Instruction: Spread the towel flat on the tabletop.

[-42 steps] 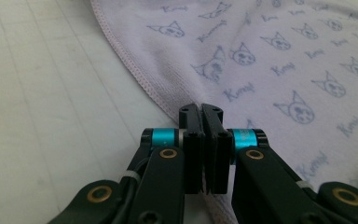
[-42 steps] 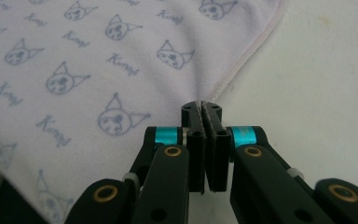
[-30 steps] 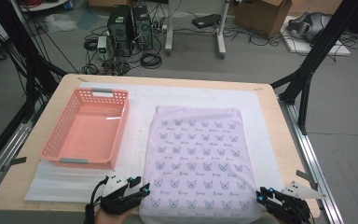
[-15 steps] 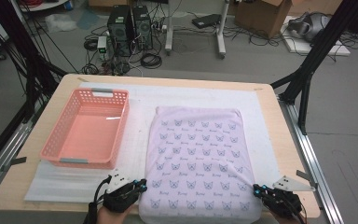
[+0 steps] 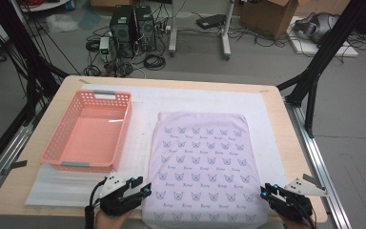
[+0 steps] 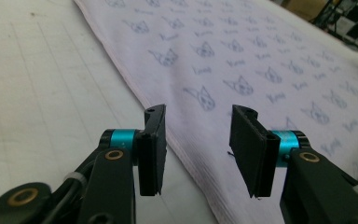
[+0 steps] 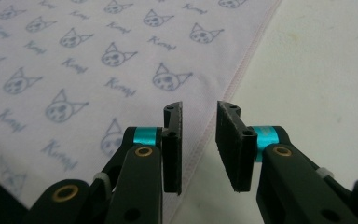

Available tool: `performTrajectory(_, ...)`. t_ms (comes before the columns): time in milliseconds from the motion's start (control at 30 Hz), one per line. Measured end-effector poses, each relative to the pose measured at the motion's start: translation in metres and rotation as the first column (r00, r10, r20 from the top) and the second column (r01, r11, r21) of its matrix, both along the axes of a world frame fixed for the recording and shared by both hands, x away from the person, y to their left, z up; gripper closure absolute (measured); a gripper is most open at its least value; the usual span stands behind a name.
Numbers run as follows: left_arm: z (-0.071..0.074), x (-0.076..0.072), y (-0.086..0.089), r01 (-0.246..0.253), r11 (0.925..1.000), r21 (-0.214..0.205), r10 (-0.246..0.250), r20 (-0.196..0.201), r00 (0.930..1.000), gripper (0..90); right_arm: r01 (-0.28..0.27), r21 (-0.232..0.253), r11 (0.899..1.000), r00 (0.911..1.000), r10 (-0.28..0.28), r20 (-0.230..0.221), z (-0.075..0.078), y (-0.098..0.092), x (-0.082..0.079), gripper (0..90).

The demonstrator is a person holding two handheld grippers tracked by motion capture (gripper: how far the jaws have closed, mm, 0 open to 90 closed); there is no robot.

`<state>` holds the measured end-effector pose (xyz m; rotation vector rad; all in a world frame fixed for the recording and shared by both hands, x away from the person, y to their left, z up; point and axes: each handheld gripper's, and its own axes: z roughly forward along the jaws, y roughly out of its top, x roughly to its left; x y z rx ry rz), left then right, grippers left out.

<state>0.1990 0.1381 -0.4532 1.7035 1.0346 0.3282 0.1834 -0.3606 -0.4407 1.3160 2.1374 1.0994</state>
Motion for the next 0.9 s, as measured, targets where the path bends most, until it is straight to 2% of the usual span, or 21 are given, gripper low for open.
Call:
performTrajectory(167, 0.003, 0.017, -0.004, 0.05, 0.9987, -0.006, -0.05, 0.036, 0.9981, 55.3, -0.004, -0.002, 1.0, 1.0, 0.004, 0.002, -0.002, 0.004, 0.014, 73.1)
performTrajectory(300, 0.006, 0.031, -0.009, 0.09, 0.9959, 0.014, -0.091, 0.098, 0.991, 54.2, -0.005, 0.004, 1.0, 1.0, 0.005, -0.002, -0.002, 0.008, 0.029, 70.5)
performTrajectory(333, 0.006, 0.035, -0.01, 0.092, 0.9957, 0.014, -0.093, 0.098, 0.9908, 54.1, -0.003, -0.001, 1.0, 1.0, 0.003, -0.006, -0.003, 0.009, 0.033, 70.1)
performTrajectory(367, 0.007, 0.039, -0.01, 0.08, 0.9966, 0.017, -0.081, 0.077, 0.9937, 54.1, -0.004, -0.013, 1.0, 0.9999, 0.004, -0.01, -0.004, 0.009, 0.038, 70.4)
performTrajectory(400, 0.008, 0.044, -0.011, 0.061, 0.998, 0.015, -0.062, 0.056, 0.9965, 54.0, -0.005, -0.025, 1.0, 0.9997, 0.004, -0.024, -0.006, 0.01, 0.042, 75.0)
performTrajectory(433, 0.009, 0.048, -0.01, 0.048, 0.9987, 0.015, -0.048, 0.041, 0.998, 53.6, -0.008, -0.04, 0.999, 0.9993, 0.007, -0.036, -0.008, 0.01, 0.045, 83.9)
performTrajectory(467, 0.01, 0.052, -0.01, 0.036, 0.9993, 0.004, -0.037, 0.029, 0.9989, 53.5, -0.018, -0.052, 0.998, 0.9993, 0.016, -0.033, -0.007, 0.008, 0.046, 88.7)
performTrajectory(533, 0.011, 0.058, -0.008, 0.032, 0.9995, -0.006, -0.032, 0.028, 0.9991, 53.0, -0.025, -0.051, 0.998, 0.998, 0.022, -0.059, -0.005, 0.005, 0.047, 89.0)
performTrajectory(600, 0.011, 0.063, -0.007, 0.034, 0.9992, -0.023, -0.033, 0.028, 0.9991, 50.3, -0.031, -0.055, 0.998, 0.9978, 0.027, -0.06, -0.004, 0.004, 0.045, 88.7)
performTrajectory(633, 0.01, 0.064, -0.008, 0.033, 0.9988, -0.035, -0.032, 0.03, 0.999, 48.0, -0.041, -0.06, 0.997, 0.9977, 0.038, -0.056, -0.004, 0.003, 0.045, 86.4)
performTrajectory(700, 0.009, 0.066, -0.008, 0.037, 0.9984, -0.043, -0.036, 0.033, 0.9988, 43.9, -0.029, -0.065, 0.997, 0.9994, 0.028, -0.022, -0.004, 0.002, 0.046, 69.0)
performTrajectory(767, 0.007, 0.066, -0.01, 0.051, 0.9981, -0.033, -0.05, 0.04, 0.9979, 40.2, -0.02, -0.047, 0.999, 0.9997, 0.021, 0.012, -0.001, 0.001, 0.047, 63.8)
performTrajectory(833, 0.007, 0.064, -0.012, 0.044, 0.9988, -0.022, -0.042, 0.059, 0.9974, 35.6, -0.015, -0.041, 0.999, 0.9985, 0.018, 0.053, 0.001, 0.001, 0.048, 59.6)
performTrajectory(900, 0.009, 0.062, -0.013, 0.05, 0.9983, -0.029, -0.048, 0.074, 0.9961, 29.2, -0.01, -0.026, 1.0, 0.9969, 0.012, 0.078, 0.003, 0.002, 0.048, 51.2)
